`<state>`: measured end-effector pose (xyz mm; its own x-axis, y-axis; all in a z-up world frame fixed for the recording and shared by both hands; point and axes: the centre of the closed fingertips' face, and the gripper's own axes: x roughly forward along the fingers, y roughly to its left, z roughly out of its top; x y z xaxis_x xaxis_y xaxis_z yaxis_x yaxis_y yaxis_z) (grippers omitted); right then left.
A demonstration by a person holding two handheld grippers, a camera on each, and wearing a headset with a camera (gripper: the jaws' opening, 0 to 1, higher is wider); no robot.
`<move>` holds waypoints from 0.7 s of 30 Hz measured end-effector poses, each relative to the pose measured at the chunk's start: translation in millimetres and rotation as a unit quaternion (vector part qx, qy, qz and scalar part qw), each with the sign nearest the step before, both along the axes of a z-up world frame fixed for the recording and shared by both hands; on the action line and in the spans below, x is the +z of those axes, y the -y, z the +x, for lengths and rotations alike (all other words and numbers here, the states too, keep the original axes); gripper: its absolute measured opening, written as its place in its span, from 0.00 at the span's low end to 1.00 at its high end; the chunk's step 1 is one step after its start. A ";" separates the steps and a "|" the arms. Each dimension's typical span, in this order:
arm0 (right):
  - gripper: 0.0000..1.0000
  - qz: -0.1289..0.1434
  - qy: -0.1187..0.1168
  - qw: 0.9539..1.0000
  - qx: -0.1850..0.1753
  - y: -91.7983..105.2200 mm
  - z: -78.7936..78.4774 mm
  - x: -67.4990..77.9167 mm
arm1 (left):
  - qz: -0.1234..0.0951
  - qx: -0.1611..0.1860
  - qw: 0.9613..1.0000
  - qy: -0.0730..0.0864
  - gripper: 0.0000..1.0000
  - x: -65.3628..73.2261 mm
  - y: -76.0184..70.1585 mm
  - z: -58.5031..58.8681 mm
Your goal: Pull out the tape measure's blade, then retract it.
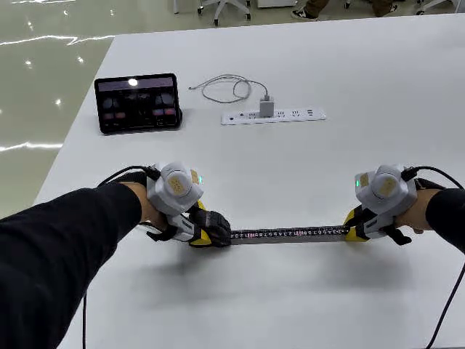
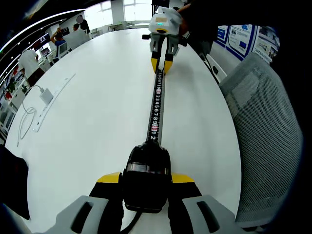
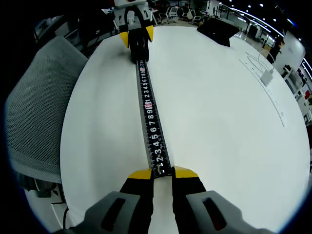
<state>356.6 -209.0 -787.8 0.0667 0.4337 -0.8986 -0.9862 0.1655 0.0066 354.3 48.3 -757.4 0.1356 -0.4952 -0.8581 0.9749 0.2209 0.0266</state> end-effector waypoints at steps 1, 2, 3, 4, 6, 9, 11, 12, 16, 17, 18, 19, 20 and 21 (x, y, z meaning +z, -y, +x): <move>0.09 0.000 0.000 1.000 0.000 0.2 0.3 -0.4 | 0.000 0.000 1.000 0.000 0.31 0.0 0.0 0.0; 0.09 0.000 0.000 1.000 -0.001 0.4 0.7 -0.6 | 0.001 0.000 1.000 0.000 0.31 0.0 0.1 0.0; 0.09 -0.001 0.000 1.000 0.000 0.4 0.7 -0.7 | 0.000 0.000 1.000 0.000 0.31 -0.1 0.2 0.1; 0.09 -0.001 0.000 1.000 0.000 0.4 0.7 -0.7 | 0.000 0.000 1.000 0.000 0.31 -0.1 0.1 0.1; 0.09 0.000 -0.001 1.000 -0.002 0.3 0.5 -0.7 | 0.001 0.000 1.000 0.000 0.31 -0.1 0.1 0.2; 0.09 0.000 -0.002 1.000 -0.002 0.2 0.1 -0.7 | 0.000 0.001 1.000 0.000 0.31 -0.1 0.2 0.1; 0.09 -0.001 -0.003 1.000 -0.001 0.2 0.1 -0.8 | 0.000 0.001 1.000 0.000 0.31 -0.1 0.3 0.0; 0.09 -0.002 -0.004 1.000 -0.001 0.2 0.1 -0.9 | 0.000 0.001 1.000 0.000 0.31 -0.1 0.4 0.0; 0.09 -0.001 -0.004 1.000 0.000 0.2 -0.1 -1.0 | -0.001 0.002 1.000 0.001 0.31 -0.5 0.5 0.3; 0.09 -0.001 -0.003 1.000 0.000 0.1 -0.3 -0.9 | -0.001 0.002 1.000 0.002 0.31 -0.6 0.5 0.5; 0.09 -0.001 -0.003 1.000 0.001 -0.1 -0.4 -0.8 | -0.002 0.002 1.000 0.002 0.31 -0.5 0.5 0.6; 0.09 -0.001 -0.003 1.000 0.001 -0.1 -0.4 -0.8 | -0.002 0.002 1.000 0.002 0.31 -0.4 0.5 0.7; 0.09 -0.001 -0.004 1.000 0.000 -0.2 -0.4 -0.8 | -0.002 0.002 1.000 0.002 0.31 -0.5 0.6 0.8; 0.10 -0.002 -0.005 1.000 0.000 -0.3 -0.1 -1.1 | -0.002 0.002 1.000 0.002 0.31 -0.7 0.6 0.9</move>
<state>356.5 -208.7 -788.9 0.0584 0.4298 -0.9011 -0.9862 0.1651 0.0148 355.2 47.7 -758.1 0.1417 -0.4978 -0.8556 0.9739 0.2247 0.0306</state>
